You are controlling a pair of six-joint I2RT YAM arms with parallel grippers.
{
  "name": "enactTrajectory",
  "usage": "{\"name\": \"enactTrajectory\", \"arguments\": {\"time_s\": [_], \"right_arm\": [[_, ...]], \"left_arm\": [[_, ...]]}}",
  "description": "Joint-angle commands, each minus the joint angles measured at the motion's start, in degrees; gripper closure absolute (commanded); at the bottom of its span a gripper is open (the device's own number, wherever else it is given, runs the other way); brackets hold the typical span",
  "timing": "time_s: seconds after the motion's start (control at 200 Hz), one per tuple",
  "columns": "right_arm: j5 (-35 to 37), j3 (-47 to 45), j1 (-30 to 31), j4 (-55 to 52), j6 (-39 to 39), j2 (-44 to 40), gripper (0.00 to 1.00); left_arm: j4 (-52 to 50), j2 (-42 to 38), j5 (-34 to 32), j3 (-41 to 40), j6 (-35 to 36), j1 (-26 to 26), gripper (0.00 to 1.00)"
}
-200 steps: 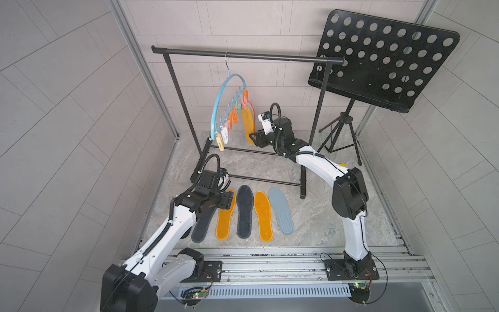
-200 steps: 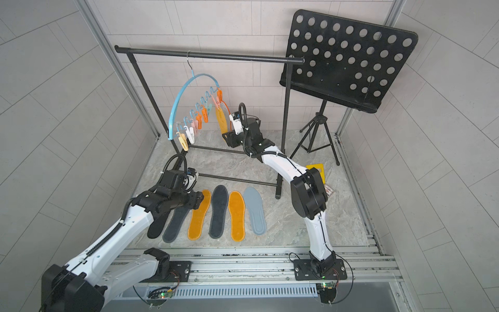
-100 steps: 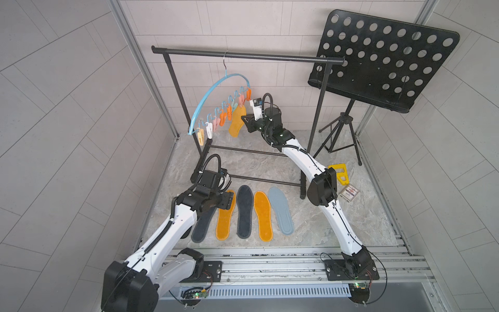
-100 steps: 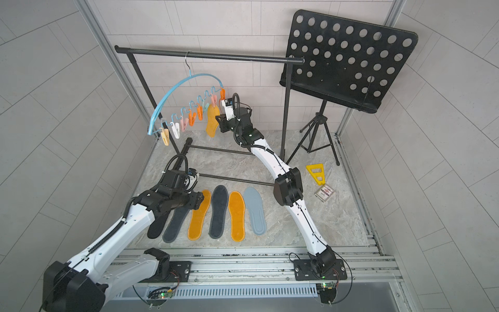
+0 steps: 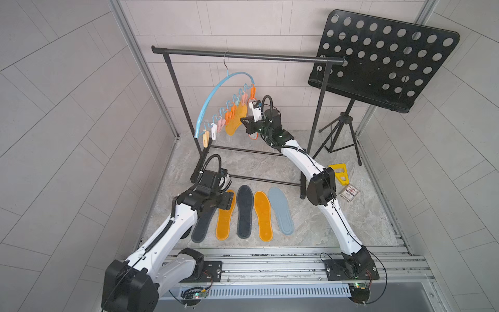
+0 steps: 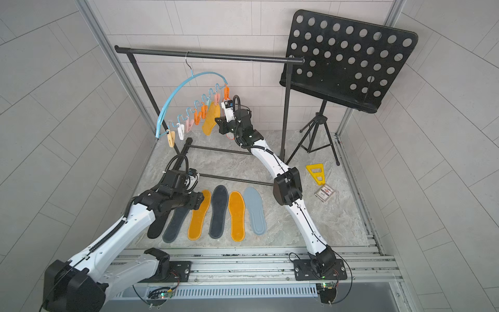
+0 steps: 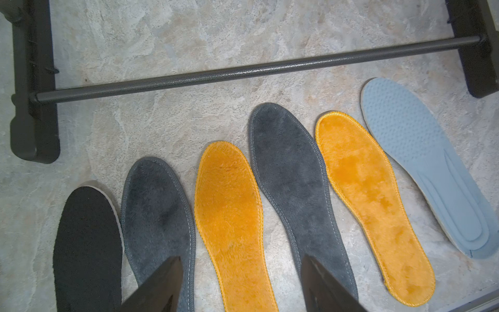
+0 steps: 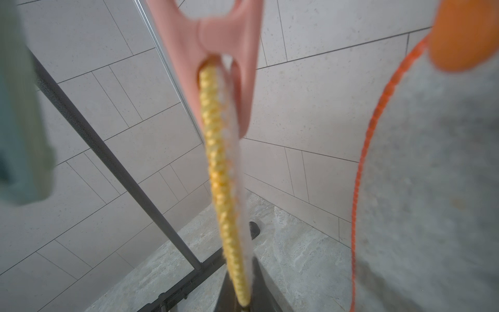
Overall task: Take the shoe insoles off the hanger
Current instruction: Remove the insole from the hanger.
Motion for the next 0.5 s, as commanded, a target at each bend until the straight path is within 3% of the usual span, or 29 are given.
{"name": "enactTrajectory", "arguments": {"time_s": [0.0,0.17,0.29,0.49], "right_arm": [[-3.8,-1.2,-0.4,0.2,0.3,-3.4,1.0],[-8.0,-14.4,-0.9,1.9,0.5,-11.6,1.0],[-11.3,-22.5,-2.0,5.1,3.2,-15.6,1.0],[-17.7,-25.1,-3.1,3.8,4.3,-16.8,1.0]], "left_arm": [[0.2,0.0,-0.1,-0.5,0.4,-0.3,0.24],[1.3,0.1,0.3,-0.2,-0.3,0.5,0.25],[5.3,2.4,1.6,0.4,-2.5,4.9,0.28],[12.9,11.3,3.3,7.6,-4.5,11.3,0.29]]}}
